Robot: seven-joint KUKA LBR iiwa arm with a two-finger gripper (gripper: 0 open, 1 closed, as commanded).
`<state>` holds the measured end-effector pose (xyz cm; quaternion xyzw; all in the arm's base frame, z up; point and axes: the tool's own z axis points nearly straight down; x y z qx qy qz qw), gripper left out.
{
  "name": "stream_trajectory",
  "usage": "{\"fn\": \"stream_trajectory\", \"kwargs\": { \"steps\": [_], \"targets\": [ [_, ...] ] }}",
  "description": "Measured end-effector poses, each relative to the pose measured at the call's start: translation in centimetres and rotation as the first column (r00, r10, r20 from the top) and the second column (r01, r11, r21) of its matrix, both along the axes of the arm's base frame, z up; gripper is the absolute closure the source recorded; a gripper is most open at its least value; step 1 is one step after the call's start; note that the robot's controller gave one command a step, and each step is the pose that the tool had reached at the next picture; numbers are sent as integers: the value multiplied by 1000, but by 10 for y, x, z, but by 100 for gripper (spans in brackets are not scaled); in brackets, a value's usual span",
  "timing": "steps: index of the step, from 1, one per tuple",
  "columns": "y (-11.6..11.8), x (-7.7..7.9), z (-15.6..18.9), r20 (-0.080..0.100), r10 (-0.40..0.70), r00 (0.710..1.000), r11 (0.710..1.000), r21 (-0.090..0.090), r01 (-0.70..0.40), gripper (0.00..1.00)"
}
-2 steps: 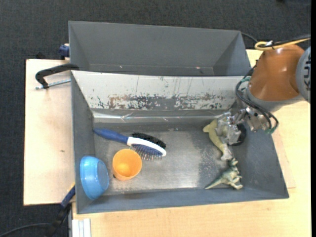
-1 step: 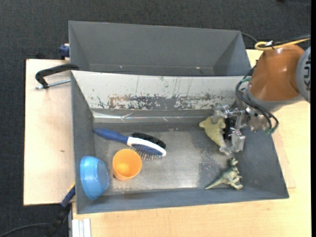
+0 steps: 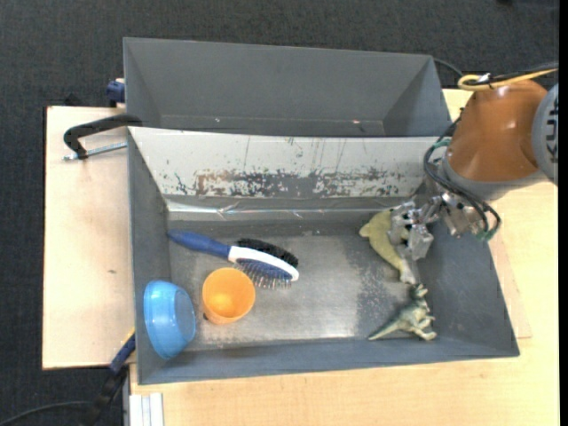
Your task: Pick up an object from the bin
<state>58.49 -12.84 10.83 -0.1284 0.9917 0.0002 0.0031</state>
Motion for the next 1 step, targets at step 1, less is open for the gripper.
{"fn": "stream_trajectory", "kwargs": {
  "steps": [1],
  "targets": [
    [0,0,0,0,0,1000,1000,0,0,0]
  ]
}}
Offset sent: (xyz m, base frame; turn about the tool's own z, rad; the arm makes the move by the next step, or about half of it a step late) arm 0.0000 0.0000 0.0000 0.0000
